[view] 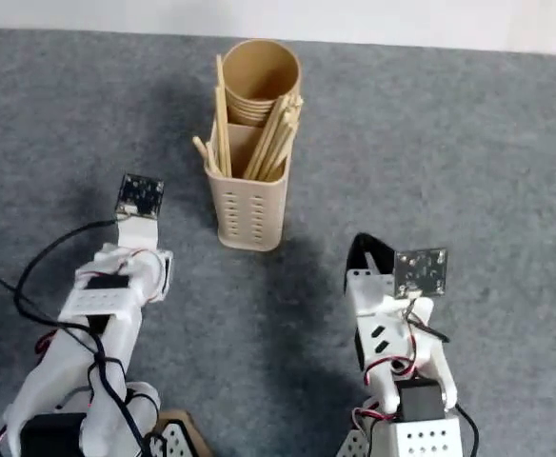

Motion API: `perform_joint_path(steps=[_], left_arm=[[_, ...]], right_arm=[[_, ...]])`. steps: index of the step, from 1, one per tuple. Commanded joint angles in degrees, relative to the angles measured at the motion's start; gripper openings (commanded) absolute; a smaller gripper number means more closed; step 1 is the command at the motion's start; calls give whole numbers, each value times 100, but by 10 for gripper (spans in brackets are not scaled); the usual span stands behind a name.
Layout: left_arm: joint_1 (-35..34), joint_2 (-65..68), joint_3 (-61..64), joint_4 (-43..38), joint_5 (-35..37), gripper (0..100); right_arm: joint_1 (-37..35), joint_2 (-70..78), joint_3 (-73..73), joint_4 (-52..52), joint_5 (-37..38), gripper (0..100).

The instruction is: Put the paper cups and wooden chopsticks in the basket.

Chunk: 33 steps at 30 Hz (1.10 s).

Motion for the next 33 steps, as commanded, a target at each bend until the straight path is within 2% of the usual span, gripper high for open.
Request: perform_joint_path(steps=[1,5,10,12,16,19,21,25,33], left_arm=[[110,-127,497,-958,-791,162],[347,-136,796,-1240,-1451,161],[426,-136,400,-1055,-1477,161],[418,-207,-84,-431,-1222,161],[365,-1068,-1640,1969,26,161],[365,-2105,-2818,3508,237,161],[321,-2800,-3116,4009,220,161],[101,-3908,-2070,4009,211,161],[110,-5622,233,3086,229,163]], right_arm=[[207,4,866,163,-35,5],[312,-13,866,1042,-9,5],[312,-31,866,1719,-9,5],[312,-31,866,1833,-9,5],[312,13,866,1842,-9,5],[295,13,866,1842,-44,5],[295,13,866,1833,-44,5],[312,13,866,1842,-9,5],[312,13,866,1842,-9,5]])
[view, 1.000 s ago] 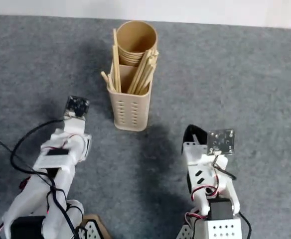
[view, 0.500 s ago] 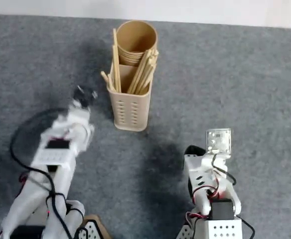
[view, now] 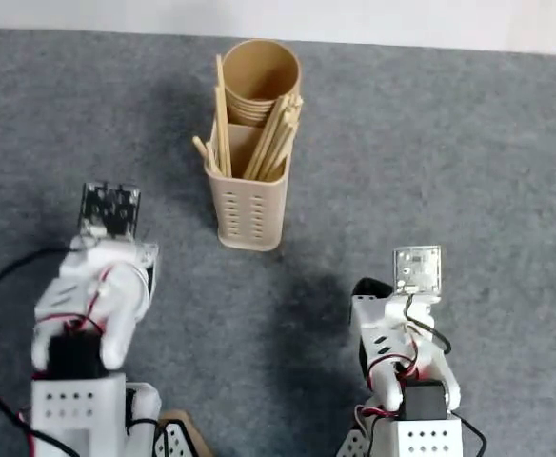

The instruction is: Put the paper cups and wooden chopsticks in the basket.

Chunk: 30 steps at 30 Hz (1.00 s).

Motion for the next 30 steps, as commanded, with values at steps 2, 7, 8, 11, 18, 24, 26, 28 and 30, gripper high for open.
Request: perform_joint_path(steps=[2,7,8,11,18,24,26,28,30], left_arm=[[-40,-1112,1235,-475,62,164],[-57,-2088,2369,-536,62,164],[-66,-2316,2563,-545,62,164],[-75,-2958,3037,-527,62,164],[-75,-2730,3064,-501,62,163],[-66,-2651,3064,193,62,163],[-66,-2651,3064,949,62,163],[-66,-2659,3064,1855,62,164],[-66,-2738,3055,2277,62,162]], right_arm=[[57,22,866,22,-9,5],[57,22,866,22,-9,5],[57,22,866,22,-9,5],[57,22,866,22,-9,5],[57,22,866,22,-9,5],[57,22,866,22,-9,5],[57,22,866,22,-9,5],[57,22,866,22,-9,5],[57,22,866,22,-9,5]])
